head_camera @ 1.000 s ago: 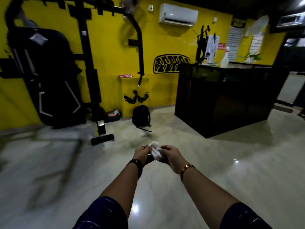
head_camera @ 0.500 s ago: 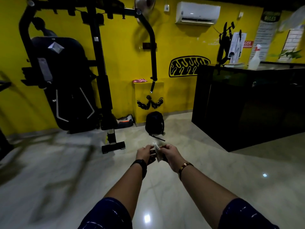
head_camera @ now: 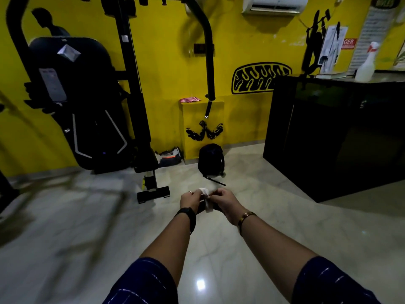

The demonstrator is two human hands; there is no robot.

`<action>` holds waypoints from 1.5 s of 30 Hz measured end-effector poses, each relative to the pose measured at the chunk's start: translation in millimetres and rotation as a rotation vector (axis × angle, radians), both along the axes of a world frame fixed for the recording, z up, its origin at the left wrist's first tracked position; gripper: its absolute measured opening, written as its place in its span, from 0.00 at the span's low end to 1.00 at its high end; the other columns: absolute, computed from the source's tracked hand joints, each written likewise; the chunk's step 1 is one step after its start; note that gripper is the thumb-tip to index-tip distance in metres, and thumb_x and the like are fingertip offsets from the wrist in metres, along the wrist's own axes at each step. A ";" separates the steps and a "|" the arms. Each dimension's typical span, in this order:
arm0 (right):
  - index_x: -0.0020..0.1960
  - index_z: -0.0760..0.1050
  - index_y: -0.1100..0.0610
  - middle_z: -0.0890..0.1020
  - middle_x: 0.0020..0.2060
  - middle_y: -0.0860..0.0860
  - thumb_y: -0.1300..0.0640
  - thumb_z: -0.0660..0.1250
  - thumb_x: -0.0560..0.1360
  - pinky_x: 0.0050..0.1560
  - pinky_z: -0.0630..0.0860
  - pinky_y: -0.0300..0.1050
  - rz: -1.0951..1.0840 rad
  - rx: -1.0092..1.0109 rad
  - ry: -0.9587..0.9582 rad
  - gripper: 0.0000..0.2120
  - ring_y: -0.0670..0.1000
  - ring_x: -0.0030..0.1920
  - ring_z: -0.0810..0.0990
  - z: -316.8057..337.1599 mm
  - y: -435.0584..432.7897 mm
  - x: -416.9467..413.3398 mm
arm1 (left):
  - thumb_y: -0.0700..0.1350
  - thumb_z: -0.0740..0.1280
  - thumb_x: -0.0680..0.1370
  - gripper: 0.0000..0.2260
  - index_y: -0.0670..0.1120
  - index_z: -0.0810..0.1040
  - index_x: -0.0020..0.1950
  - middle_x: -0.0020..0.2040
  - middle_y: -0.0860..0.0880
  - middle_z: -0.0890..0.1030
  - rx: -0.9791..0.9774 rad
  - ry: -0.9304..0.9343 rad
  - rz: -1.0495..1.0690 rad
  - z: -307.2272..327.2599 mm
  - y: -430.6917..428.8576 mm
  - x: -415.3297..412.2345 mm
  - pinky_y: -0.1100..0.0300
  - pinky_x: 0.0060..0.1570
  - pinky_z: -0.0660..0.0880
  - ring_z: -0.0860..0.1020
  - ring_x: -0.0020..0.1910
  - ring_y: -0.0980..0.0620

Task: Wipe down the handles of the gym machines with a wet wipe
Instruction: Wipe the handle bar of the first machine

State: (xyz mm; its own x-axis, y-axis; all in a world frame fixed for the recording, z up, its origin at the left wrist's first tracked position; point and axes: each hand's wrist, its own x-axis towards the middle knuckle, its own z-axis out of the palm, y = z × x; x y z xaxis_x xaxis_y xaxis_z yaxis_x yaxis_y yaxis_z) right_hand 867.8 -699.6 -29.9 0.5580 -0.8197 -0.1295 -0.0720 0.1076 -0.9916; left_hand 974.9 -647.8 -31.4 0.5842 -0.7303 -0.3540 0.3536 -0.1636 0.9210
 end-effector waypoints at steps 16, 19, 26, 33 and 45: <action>0.38 0.73 0.60 0.77 0.37 0.58 0.66 0.64 0.76 0.43 0.77 0.44 -0.183 0.021 -0.007 0.08 0.54 0.40 0.77 10.1 -132.7 221.0 | 0.35 0.63 0.79 0.12 0.41 0.79 0.36 0.30 0.45 0.80 0.042 -0.086 -0.166 13.2 -139.5 220.8 0.63 0.28 0.73 0.77 0.28 0.50; 0.40 0.70 0.59 0.77 0.41 0.59 0.65 0.58 0.77 0.40 0.77 0.46 -0.269 0.114 -0.057 0.08 0.55 0.41 0.77 9.3 -151.6 251.1 | 0.38 0.61 0.79 0.09 0.37 0.78 0.43 0.41 0.41 0.80 0.056 -0.168 -0.111 15.5 -156.8 257.8 0.60 0.34 0.74 0.79 0.39 0.47; 0.48 0.74 0.62 0.79 0.48 0.62 0.58 0.57 0.74 0.50 0.75 0.49 -0.392 0.226 -0.067 0.10 0.59 0.47 0.77 8.1 -199.3 307.1 | 0.43 0.55 0.80 0.18 0.34 0.75 0.62 0.58 0.35 0.78 0.115 -0.160 -0.001 3.3 -197.9 322.3 0.50 0.54 0.74 0.76 0.55 0.37; 0.52 0.72 0.62 0.77 0.46 0.59 0.64 0.58 0.80 0.40 0.75 0.45 -0.314 0.119 -0.076 0.04 0.52 0.40 0.76 4.3 -242.7 357.0 | 0.42 0.53 0.82 0.15 0.37 0.77 0.49 0.51 0.37 0.79 0.098 -0.033 0.017 4.0 -233.4 363.2 0.52 0.52 0.75 0.76 0.48 0.41; 0.47 0.75 0.63 0.79 0.39 0.57 0.66 0.64 0.78 0.33 0.77 0.38 -0.045 0.049 -0.165 0.02 0.51 0.38 0.78 34.0 -390.6 410.5 | 0.55 0.63 0.80 0.21 0.41 0.82 0.38 0.31 0.45 0.83 0.059 0.103 -0.327 35.8 -357.4 413.8 0.63 0.26 0.77 0.81 0.27 0.51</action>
